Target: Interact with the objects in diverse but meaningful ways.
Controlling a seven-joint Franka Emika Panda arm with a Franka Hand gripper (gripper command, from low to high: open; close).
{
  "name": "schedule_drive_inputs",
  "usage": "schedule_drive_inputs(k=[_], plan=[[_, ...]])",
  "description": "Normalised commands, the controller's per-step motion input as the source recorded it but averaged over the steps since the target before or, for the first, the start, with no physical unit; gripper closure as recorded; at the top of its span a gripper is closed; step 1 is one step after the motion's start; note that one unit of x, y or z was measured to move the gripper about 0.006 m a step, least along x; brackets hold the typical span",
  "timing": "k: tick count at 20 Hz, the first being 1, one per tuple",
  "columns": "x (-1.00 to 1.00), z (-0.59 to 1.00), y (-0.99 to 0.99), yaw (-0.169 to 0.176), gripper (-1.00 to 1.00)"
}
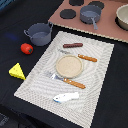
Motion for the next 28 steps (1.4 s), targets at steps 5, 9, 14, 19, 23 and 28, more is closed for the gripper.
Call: schedule_drive_inputs(k=[5, 9, 14, 19, 23, 28], plan=[[0.0, -0.1, -0.19, 0.008, -1.0], [0.06, -0.12, -0.46, 0.018, -1.0], [0.1, -0.07, -0.63, 0.001, -1.0], [0.01, -0.15, -0.75, 0.0, -1.0], [-0.03, -0.22, -0.81, 0.0, -1.0], [-0.01, -0.18, -0.8, 0.0, -1.0]])
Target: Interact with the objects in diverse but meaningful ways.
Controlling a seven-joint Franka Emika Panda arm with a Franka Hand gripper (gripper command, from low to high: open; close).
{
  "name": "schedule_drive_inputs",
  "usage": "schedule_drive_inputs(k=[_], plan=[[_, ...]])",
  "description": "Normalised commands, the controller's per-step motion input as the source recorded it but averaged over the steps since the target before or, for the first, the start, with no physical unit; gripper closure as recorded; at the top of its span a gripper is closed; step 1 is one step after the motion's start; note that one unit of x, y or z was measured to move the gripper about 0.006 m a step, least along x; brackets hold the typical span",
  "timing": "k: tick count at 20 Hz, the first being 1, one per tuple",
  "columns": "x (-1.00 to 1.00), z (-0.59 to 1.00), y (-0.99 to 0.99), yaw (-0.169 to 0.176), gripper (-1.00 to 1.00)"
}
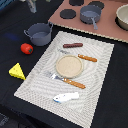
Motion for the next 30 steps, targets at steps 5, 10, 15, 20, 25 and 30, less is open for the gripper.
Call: schedule_drive_inputs(k=[5, 10, 15, 20, 25, 30], plan=[[0.12, -0.07, -0.88, 0.0, -1.0], [0.22, -0.1, -0.91, 0.001, -1.0], [0.06, -0.24, -0.83, 0.014, -1.0], [-0.13, -0.38, -0.6, 0.068, -1.0], [-0.1, -0.25, -0.4, 0.11, -1.0], [0.15, -0.12, -0.45, 0.024, -1.0]])
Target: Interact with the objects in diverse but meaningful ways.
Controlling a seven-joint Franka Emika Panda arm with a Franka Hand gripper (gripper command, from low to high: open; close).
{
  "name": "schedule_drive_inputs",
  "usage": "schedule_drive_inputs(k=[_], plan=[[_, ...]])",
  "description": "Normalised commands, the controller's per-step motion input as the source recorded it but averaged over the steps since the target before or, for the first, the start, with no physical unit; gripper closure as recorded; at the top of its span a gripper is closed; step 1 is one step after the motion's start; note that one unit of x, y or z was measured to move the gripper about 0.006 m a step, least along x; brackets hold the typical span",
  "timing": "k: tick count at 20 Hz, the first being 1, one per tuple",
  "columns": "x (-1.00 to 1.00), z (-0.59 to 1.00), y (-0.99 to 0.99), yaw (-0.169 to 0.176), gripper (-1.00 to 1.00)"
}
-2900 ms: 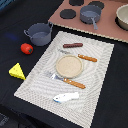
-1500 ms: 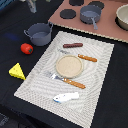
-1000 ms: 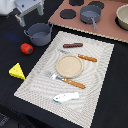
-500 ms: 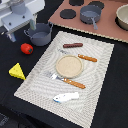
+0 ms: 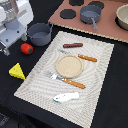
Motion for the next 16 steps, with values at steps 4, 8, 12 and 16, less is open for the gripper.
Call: schedule_drive_inputs(k=[4, 8, 12, 16], plan=[[0.25, -0.12, -0.39, 0.0, -1.0], [0.15, -0.27, -0.34, 0.002, -1.0], [0.01, -0.38, -0.31, 0.032, -1.0], [0.06, -0.33, -0.35, 0.027, -1.0]])
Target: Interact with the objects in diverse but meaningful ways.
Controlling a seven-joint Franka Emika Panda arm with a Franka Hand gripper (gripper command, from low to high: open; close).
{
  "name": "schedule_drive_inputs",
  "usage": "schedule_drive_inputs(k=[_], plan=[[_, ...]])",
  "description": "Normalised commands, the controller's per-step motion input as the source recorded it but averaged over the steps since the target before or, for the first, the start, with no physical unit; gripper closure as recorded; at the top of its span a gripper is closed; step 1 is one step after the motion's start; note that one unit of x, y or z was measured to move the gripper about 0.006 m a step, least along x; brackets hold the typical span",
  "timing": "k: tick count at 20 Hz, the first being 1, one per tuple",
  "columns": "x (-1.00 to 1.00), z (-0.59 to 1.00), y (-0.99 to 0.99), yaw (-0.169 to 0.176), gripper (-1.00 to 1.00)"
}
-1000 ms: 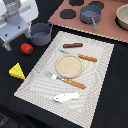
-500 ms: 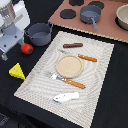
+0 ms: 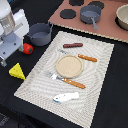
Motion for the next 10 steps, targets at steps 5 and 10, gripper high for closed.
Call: schedule_drive_inputs(k=[5, 10], plan=[[0.22, -0.27, -0.29, 0.004, -1.0], [0.29, -0.25, -0.06, 0.0, -1.0]])
